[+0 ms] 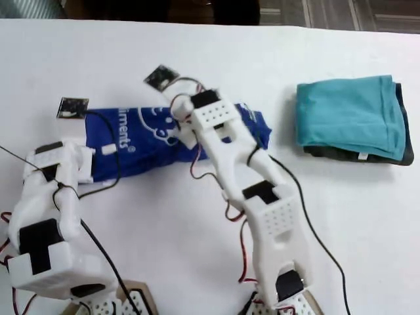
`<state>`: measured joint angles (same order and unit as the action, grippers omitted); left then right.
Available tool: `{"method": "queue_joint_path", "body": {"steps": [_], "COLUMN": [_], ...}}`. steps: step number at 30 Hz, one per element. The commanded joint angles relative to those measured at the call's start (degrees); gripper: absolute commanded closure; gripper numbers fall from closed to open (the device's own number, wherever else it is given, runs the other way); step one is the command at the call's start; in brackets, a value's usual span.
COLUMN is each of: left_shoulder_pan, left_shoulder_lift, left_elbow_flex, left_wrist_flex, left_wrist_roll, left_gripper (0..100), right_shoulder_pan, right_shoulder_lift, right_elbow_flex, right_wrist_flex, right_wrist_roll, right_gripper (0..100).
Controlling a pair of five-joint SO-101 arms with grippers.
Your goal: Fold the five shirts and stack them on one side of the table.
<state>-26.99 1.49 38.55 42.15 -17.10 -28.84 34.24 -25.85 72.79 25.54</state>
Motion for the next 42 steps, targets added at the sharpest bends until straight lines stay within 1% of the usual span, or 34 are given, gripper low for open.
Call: {"method": "queue_joint_path", "body": {"steps": [1, 5, 10, 13, 19, 23, 29, 32, 34, 36, 39, 42], "left_shoulder_pan": [-0.79, -0.79, -0.79, -0.79, -0.79, -0.79, -0.79, -0.79, -0.79, -0.79, -0.79, -0.79], "left_shoulder_lift": [-0.18, -0.18, -0.18, -0.18, -0.18, -0.18, -0.18, -0.18, -0.18, -0.18, -0.18, -0.18], "left_elbow_flex": [-0.22, -0.22, -0.22, -0.22, -0.22, -0.22, -0.22, -0.22, -0.22, -0.22, -0.22, -0.22], "left_wrist_flex": [-0.70, -0.70, -0.70, -0.70, -0.70, -0.70, -0.70, -0.70, -0.70, -0.70, -0.70, -0.70], "left_wrist_roll": [0.44, 0.44, 0.44, 0.44, 0.44, 0.44, 0.44, 0.44, 0.44, 0.44, 0.44, 0.44], "left_gripper": [97, 97, 97, 97, 97, 97, 97, 97, 97, 97, 97, 97], "right_shoulder_pan": [3.21, 8.57, 16.04, 19.65, 23.96, 25.63, 25.54, 24.75, 23.69, 21.67, 17.71, 14.02], "right_shoulder_lift": [-10.59, -11.65, -7.16, -2.95, 2.33, 2.77, -2.33, -8.66, -13.14, -15.78, -15.08, -11.47], "right_elbow_flex": [-2.90, -2.55, 1.41, 1.41, 1.76, 1.93, 1.85, 1.32, 1.49, 2.37, 5.27, 9.41], "right_wrist_flex": [7.69, 12.62, 12.70, 12.70, 11.56, 14.11, 19.30, 18.59, 15.96, 12.88, 8.75, 3.47], "right_wrist_roll": [-0.09, -0.09, -0.09, -0.09, 0.09, 4.84, 7.74, 7.74, 7.56, 5.10, -1.32, -3.43], "right_gripper": [97.8, 97.8, 97.8, 97.8, 97.8, 97.8, 97.8, 97.8, 97.8, 97.8, 97.8, 97.8]}}
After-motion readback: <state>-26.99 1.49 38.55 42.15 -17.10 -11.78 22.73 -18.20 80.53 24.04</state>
